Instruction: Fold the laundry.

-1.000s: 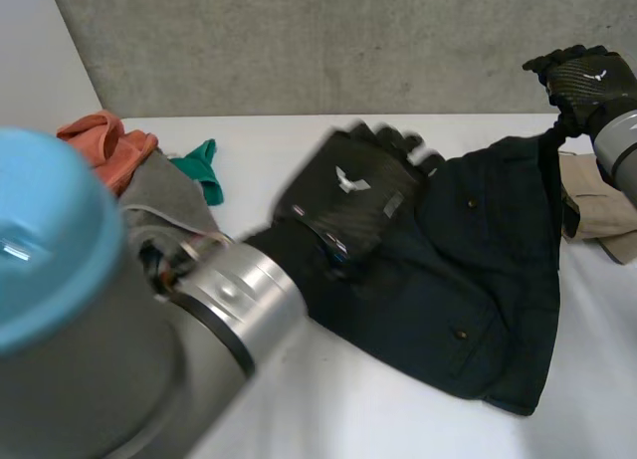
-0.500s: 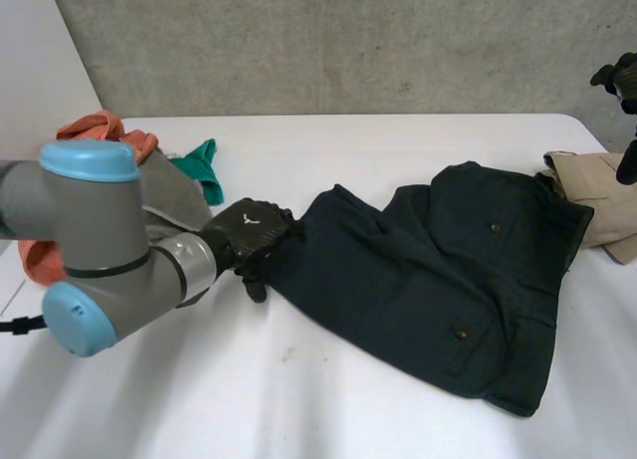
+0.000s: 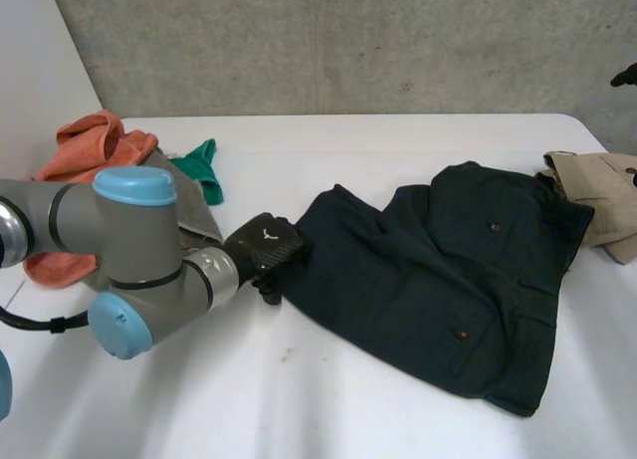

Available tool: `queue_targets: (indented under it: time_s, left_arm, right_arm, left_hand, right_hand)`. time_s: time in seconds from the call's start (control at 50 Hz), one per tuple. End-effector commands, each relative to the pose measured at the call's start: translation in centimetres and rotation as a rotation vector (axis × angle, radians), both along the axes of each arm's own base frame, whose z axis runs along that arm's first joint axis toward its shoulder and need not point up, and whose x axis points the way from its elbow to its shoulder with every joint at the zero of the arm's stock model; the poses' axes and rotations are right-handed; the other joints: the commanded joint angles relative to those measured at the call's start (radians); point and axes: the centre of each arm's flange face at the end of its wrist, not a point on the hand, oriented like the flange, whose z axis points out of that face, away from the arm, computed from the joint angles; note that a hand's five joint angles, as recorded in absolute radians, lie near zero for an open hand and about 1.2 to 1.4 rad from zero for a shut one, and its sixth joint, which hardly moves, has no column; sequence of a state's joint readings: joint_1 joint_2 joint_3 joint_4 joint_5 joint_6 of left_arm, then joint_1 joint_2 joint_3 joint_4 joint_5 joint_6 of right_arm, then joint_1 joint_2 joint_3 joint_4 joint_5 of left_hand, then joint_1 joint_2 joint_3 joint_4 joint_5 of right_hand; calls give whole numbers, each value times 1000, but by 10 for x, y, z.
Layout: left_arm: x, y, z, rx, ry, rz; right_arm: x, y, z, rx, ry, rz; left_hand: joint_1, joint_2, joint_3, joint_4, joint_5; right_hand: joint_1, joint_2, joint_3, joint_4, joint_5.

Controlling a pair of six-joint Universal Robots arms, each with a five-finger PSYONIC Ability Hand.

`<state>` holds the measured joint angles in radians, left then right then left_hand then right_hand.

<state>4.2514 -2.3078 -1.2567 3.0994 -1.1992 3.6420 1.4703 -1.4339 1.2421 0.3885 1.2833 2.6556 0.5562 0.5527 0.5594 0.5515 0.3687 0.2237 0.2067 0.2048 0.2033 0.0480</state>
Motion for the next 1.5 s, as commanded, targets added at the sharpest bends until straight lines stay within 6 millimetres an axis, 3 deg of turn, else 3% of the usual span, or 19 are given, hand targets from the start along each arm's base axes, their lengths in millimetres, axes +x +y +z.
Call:
queue_targets:
  time_s: [0.02, 0.06, 0.1, 0.34, 0.48, 0.54, 0.56, 0.64, 0.72, 1.04, 1.1, 1.18, 1.32, 1.5]
  left_arm:
    - [-2, -9, -6, -40, -33, 18]
    - [-3, -13, -4, -53, -32, 39]
    - [-3, -16, -2, -62, -31, 59]
    - [-10, -18, 20, -114, 28, 92]
    - [-13, -16, 19, -113, 32, 81]
    - [-12, -13, 17, -96, 24, 77]
    - [-10, -11, 16, -83, 19, 79]
    - [-4, -10, 19, -70, 12, 93]
    - [-2, -7, 24, -78, 16, 95]
    - [0, 7, 43, -95, 84, 103]
    - [1, 9, 43, -90, 84, 104]
    - [3, 13, 43, -79, 84, 110]
    - [11, 21, 45, -58, 84, 128]
    - [16, 28, 29, 22, 84, 157]
  right_arm:
    - [10, 22, -7, 112, -18, 57]
    - [17, 34, -14, 168, -15, 101]
    - [23, 43, -20, 207, -6, 135]
    - [69, 131, -91, 466, 2, 361]
    - [73, 157, -127, 396, 45, 314]
    - [72, 164, -134, 381, 64, 296]
    - [73, 170, -137, 377, 75, 294]
    - [72, 179, -145, 374, 95, 282]
    - [71, 182, -155, 365, 95, 279]
    - [72, 162, -192, 324, 111, 227]
    - [72, 158, -195, 311, 112, 221]
    - [74, 149, -193, 255, 111, 207]
    - [80, 136, -168, 171, 102, 201]
    - [98, 156, -104, 127, 27, 294]
  left_hand:
    - [364, 367, 361, 369, 377]
    - [734, 737, 730, 738, 746]
    - [840, 843, 837, 845, 853]
    - [840, 844, 837, 845, 853]
    - [840, 844, 837, 845, 853]
    - [662, 666, 659, 667, 675]
    - [467, 470, 463, 471, 480]
    - [105, 108, 102, 110, 118]
    - [-116, -113, -120, -112, -103]
    - [-158, -154, -161, -153, -145]
    - [-161, -157, -164, -156, -148]
    - [-169, -166, -173, -165, -157]
    - [-243, -239, -246, -238, -230]
    - [-316, -313, -320, -312, -303]
  right_hand:
    - [-49, -32, -30, -29, -48]
    - [-49, -32, -30, -29, -48]
    - [-44, -26, -25, -23, -42]
    - [24, 41, 43, 45, 25]
    - [82, 99, 101, 103, 84]
    - [139, 156, 158, 159, 140]
    - [139, 156, 158, 159, 140]
    - [147, 165, 166, 168, 149]
    - [241, 258, 260, 262, 242]
    - [470, 487, 489, 491, 471]
    - [625, 642, 644, 646, 627]
    - [1171, 1188, 1190, 1192, 1172]
    - [1173, 1190, 1191, 1193, 1174]
    - [1173, 1190, 1191, 1193, 1174]
